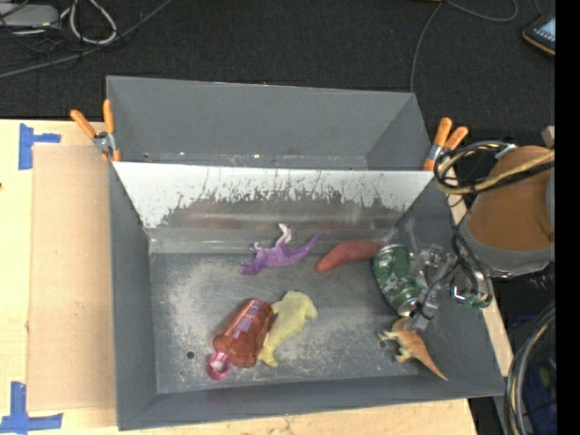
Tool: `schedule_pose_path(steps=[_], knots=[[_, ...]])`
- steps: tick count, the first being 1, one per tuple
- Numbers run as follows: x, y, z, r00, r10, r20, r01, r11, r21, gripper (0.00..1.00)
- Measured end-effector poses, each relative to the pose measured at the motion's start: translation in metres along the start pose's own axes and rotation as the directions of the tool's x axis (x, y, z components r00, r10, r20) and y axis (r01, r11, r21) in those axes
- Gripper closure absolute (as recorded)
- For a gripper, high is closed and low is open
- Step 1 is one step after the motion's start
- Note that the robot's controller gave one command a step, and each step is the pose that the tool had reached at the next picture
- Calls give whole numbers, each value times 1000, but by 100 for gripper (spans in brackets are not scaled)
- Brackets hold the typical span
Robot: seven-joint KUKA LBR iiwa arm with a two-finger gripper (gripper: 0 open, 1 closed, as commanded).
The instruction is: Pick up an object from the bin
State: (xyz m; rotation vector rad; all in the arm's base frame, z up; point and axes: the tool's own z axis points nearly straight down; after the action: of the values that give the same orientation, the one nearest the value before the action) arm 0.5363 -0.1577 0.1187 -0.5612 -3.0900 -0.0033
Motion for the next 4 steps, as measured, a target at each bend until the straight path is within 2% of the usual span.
schedule_pose_path(steps=[1, 2, 4], knots=[[52, -7, 48, 969, 248, 2, -248, 969, -9, 0], [46, -8, 46, 972, 235, 5, -235, 972, -15, 100], [47, -8, 34, 972, 235, 2, -235, 972, -14, 100]])
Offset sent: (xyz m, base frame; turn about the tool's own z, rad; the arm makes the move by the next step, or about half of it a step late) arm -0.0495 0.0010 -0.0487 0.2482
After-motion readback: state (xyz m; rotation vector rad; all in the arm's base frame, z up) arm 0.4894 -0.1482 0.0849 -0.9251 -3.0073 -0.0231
